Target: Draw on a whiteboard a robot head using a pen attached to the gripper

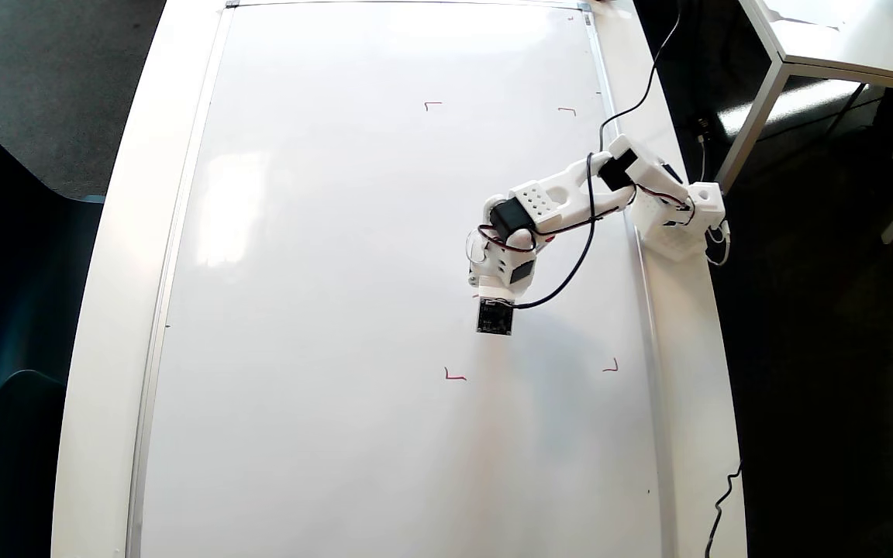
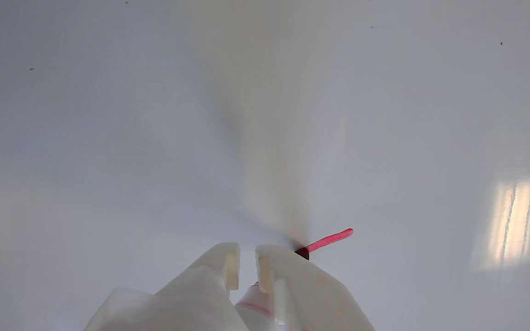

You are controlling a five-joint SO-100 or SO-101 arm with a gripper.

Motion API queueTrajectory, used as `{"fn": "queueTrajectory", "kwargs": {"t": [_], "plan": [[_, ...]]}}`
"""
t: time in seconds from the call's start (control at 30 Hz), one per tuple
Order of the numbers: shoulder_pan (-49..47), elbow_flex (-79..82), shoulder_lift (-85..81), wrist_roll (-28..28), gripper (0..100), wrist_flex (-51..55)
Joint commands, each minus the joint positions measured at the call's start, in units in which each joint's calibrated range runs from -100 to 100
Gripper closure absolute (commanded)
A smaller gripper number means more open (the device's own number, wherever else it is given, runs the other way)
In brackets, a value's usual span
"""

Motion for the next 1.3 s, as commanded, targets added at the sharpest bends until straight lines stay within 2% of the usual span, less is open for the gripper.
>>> {"fn": "queueTrajectory", "kwargs": {"t": [0.0, 0.13, 0.23, 0.53, 0.93, 1.27], "plan": [[-1.26, 11.25, -3.38, -0.19, 99, 0.16], [-3.03, 23.78, -10.26, -0.29, 99, -2.02], [-4.35, 33.13, -15.37, -2.33, 99, -4.19], [-5.82, 48.38, -22.67, -2.06, 99, -8.18], [-4.35, 49.56, -22.42, -2.28, 99, -8.18], [6.48, 56.46, -23.34, -1.9, 99, -8.01]]}}
